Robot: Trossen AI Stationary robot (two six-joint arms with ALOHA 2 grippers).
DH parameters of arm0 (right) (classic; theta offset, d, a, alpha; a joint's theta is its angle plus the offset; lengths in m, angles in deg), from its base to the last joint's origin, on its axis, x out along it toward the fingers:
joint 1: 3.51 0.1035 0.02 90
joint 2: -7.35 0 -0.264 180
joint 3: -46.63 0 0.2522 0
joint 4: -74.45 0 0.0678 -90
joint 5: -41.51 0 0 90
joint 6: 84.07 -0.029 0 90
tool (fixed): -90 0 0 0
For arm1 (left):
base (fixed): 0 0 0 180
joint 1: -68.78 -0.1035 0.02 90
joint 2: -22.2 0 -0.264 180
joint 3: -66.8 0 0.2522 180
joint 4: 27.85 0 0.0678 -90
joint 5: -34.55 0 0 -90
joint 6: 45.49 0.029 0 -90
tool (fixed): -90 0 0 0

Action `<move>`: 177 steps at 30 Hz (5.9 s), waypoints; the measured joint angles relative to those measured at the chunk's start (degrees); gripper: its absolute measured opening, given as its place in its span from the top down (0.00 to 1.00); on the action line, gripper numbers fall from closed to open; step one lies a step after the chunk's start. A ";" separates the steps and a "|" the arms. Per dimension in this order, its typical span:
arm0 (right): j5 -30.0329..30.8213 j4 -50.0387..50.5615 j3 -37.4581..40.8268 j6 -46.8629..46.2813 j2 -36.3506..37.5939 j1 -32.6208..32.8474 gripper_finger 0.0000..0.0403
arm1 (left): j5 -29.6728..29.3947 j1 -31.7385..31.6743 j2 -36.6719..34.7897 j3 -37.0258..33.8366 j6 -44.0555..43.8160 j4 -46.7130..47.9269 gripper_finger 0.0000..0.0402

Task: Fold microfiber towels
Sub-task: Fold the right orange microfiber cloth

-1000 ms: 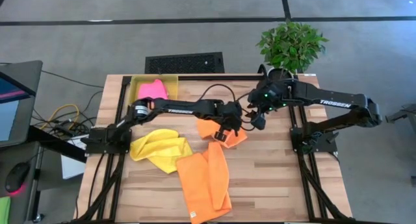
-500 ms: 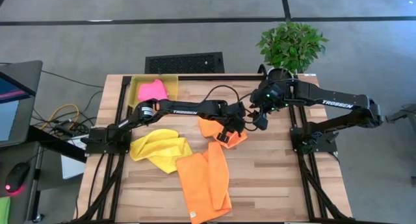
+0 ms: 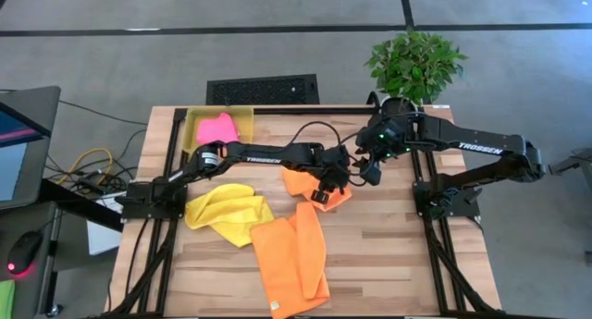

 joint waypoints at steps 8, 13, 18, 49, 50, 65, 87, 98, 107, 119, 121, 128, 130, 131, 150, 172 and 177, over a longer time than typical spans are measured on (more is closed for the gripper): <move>0.41 2.11 -0.11 0.43 -0.02 0.77 0.44 | 2.52 -0.99 -0.31 7.82 -13.48 14.60 0.64; 0.35 3.27 -0.15 3.25 1.01 3.74 0.44 | 4.06 -1.37 -0.65 16.55 -15.00 29.28 0.65; 0.05 5.02 -0.15 4.58 2.56 8.01 0.44 | 5.59 -1.18 -4.38 16.77 -19.66 38.28 0.65; 0.10 -28.50 3.62 24.26 -25.71 14.08 0.44 | -25.51 18.94 -25.65 16.44 -53.54 53.84 0.65; 0.11 -29.85 3.47 24.25 -26.61 13.75 0.44 | -25.55 19.10 -25.93 16.44 -53.54 53.68 0.65; 5.20 -39.46 3.41 39.03 -37.17 13.48 0.44 | -29.06 19.37 -27.08 16.46 -58.78 53.73 0.65; 19.87 -45.39 3.30 46.60 -41.38 12.58 0.44 | -29.78 18.96 -27.08 16.46 -63.66 53.71 0.65; 30.42 -42.93 3.30 35.83 -41.37 8.27 0.44 | -29.78 18.96 -27.08 16.46 -63.66 53.71 0.65; 30.13 -30.15 3.26 24.84 -39.94 4.38 0.44 | -29.75 18.96 -27.06 16.46 -63.66 53.71 0.65; 11.91 -32.40 3.28 34.70 -33.64 4.61 0.44 | -29.71 18.96 -27.02 16.41 -63.64 53.66 0.65; 9.83 -33.41 3.28 37.50 -34.60 4.88 0.44 | -29.71 18.96 -27.02 16.41 -63.64 53.71 0.65; 13.42 -37.54 3.32 37.79 -39.18 5.63 0.44 | -29.68 18.96 -27.02 16.41 -63.75 53.71 0.65; 15.74 -37.74 3.32 36.48 -39.39 5.63 0.44 | -29.52 18.96 -27.02 16.41 -63.92 53.71 0.65; 16.09 -37.83 3.32 36.06 -39.36 5.55 0.44 | -29.51 18.96 -27.02 16.41 -63.94 53.71 0.65; 10.73 -29.38 3.23 13.05 -32.91 1.04 0.97 | -29.49 18.96 -27.02 16.44 -63.97 53.71 0.65; 10.16 -18.04 3.32 -0.44 -30.91 -4.92 0.93 | -29.51 18.96 -27.02 16.44 -63.92 53.71 0.65; 10.16 -16.98 3.30 -3.11 -30.93 -4.92 0.88 | -29.51 18.94 -27.02 16.43 -63.96 53.71 0.65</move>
